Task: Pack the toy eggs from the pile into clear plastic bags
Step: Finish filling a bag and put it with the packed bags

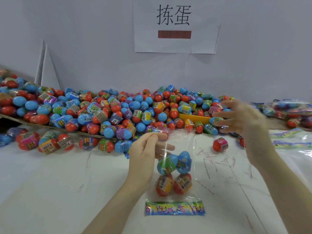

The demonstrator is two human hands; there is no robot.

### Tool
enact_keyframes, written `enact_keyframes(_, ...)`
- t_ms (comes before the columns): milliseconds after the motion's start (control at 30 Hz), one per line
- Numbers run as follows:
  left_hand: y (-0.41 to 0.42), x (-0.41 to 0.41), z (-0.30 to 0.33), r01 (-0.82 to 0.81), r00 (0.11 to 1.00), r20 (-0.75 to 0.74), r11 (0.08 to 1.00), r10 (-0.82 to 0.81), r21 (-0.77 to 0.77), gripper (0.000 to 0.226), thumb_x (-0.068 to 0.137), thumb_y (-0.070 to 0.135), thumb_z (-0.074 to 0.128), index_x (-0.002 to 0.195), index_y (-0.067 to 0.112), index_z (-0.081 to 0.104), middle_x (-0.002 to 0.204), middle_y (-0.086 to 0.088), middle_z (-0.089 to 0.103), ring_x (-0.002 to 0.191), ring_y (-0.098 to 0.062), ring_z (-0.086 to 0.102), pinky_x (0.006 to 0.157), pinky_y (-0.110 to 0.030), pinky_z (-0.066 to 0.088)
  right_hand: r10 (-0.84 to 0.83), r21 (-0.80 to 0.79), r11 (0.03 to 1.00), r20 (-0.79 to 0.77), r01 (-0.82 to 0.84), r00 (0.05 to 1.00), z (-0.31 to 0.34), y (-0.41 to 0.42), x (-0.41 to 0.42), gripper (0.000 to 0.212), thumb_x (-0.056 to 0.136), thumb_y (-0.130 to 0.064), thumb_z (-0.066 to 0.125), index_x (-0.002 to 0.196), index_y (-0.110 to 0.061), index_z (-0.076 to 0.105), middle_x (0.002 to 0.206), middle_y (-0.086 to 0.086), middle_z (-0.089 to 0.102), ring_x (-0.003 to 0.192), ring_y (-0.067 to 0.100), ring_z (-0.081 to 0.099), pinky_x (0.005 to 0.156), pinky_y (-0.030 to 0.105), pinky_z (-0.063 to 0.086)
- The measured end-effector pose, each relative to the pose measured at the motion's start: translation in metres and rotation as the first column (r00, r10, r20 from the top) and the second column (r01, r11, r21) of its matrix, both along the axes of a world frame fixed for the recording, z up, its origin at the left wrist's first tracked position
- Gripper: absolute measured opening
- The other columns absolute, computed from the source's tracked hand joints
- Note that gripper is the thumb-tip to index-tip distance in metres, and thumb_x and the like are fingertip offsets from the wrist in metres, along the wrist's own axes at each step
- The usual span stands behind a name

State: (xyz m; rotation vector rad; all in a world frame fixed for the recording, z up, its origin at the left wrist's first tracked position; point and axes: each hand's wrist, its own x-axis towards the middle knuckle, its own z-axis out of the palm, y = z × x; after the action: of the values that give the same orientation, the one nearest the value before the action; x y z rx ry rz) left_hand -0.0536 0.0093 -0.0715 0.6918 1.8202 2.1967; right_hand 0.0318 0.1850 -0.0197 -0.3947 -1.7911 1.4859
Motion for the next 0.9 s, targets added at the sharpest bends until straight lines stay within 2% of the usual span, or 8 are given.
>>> enact_keyframes(67,0.0,-0.001,0.0,0.022,1.0,0.017,1.0,-0.022,0.01,0.031,0.095,0.005,0.037,0.079,0.007,0.064,0.059,-0.002,0.07,0.052,-0.012,0.064,0.049,-0.014,0.047,0.157,0.061,0.981,0.311,-0.184,0.938,-0.01,-0.007,-0.008,0.044,0.07,-0.062,0.039,0.097,-0.03,0.052,0.088,-0.011,0.064,0.087,0.011,0.063,0.068,0.022,0.048)
enact_keyframes(200,0.001,-0.003,0.0,0.054,0.997,0.051,0.998,-0.055,0.011,0.033,0.096,0.007,0.037,0.079,0.011,0.065,0.063,-0.001,0.071,0.057,-0.009,0.066,0.051,-0.013,0.048,0.508,-0.094,0.837,0.501,-0.539,0.701,-0.025,-0.019,-0.009,0.052,0.061,-0.055,0.073,0.105,-0.032,0.057,0.095,-0.011,0.072,0.087,0.006,0.067,0.067,0.014,0.052)
enact_keyframes(367,0.001,-0.008,-0.001,0.13,0.986,0.105,0.991,-0.128,-0.012,0.027,0.095,0.026,0.041,0.086,0.017,0.065,0.069,0.0,0.073,0.06,-0.01,0.068,0.052,-0.012,0.048,0.548,-0.254,0.837,0.365,-0.486,0.753,-0.032,-0.017,-0.01,0.05,0.051,-0.025,0.077,0.098,-0.016,0.063,0.086,0.003,0.074,0.079,0.012,0.07,0.058,0.016,0.052)
enact_keyframes(467,0.0,-0.013,-0.002,0.222,0.96,0.194,0.972,-0.203,-0.082,0.046,0.067,0.055,0.061,0.093,0.017,0.064,0.075,0.004,0.074,0.065,-0.008,0.069,0.054,-0.013,0.049,0.521,-0.29,0.846,0.274,-0.447,0.808,-0.033,-0.014,-0.011,0.046,0.052,-0.016,0.074,0.096,-0.013,0.064,0.084,0.009,0.073,0.074,0.015,0.07,0.059,0.018,0.053)
enact_keyframes(533,-0.003,-0.015,-0.004,0.31,0.937,0.23,0.93,-0.264,-0.196,0.06,0.056,0.047,0.08,0.105,0.018,0.062,0.085,0.003,0.074,0.074,-0.01,0.07,0.06,-0.018,0.052,0.509,-0.281,0.852,0.247,-0.442,0.824,-0.034,-0.015,-0.01,0.046,0.051,-0.013,0.074,0.096,-0.013,0.064,0.082,0.009,0.073,0.073,0.017,0.07,0.061,0.02,0.054)
enact_keyframes(633,-0.007,-0.015,-0.004,0.414,0.907,0.225,0.846,-0.355,-0.336,0.057,0.049,0.042,0.085,0.099,0.022,0.067,0.083,0.004,0.073,0.073,-0.005,0.069,0.06,-0.016,0.052,0.48,-0.263,0.868,0.226,-0.421,0.848,-0.034,-0.017,-0.01,0.045,0.052,-0.011,0.073,0.096,-0.011,0.064,0.082,0.01,0.073,0.075,0.018,0.07,0.063,0.021,0.055)
enact_keyframes(767,-0.008,-0.012,-0.004,0.483,0.875,0.21,0.811,-0.436,-0.329,0.036,0.058,0.031,0.085,0.089,0.022,0.07,0.078,0.003,0.073,0.07,-0.005,0.068,0.057,-0.012,0.048,0.446,-0.278,0.876,0.153,-0.395,0.882,-0.032,-0.02,-0.012,0.044,0.056,-0.012,0.071,0.1,-0.01,0.062,0.083,0.007,0.074,0.075,0.016,0.07,0.06,0.019,0.054)
enact_keyframes(900,-0.006,-0.013,-0.004,0.416,0.906,0.195,0.872,-0.375,-0.257,0.014,0.074,0.011,0.073,0.088,0.012,0.07,0.067,0.003,0.071,0.061,-0.004,0.066,0.051,-0.01,0.046,0.489,-0.294,0.859,0.231,-0.419,0.841,-0.033,-0.022,-0.012,0.061,0.053,-0.041,0.074,0.108,-0.018,0.058,0.091,-0.002,0.073,0.083,0.014,0.07,0.061,0.018,0.054)
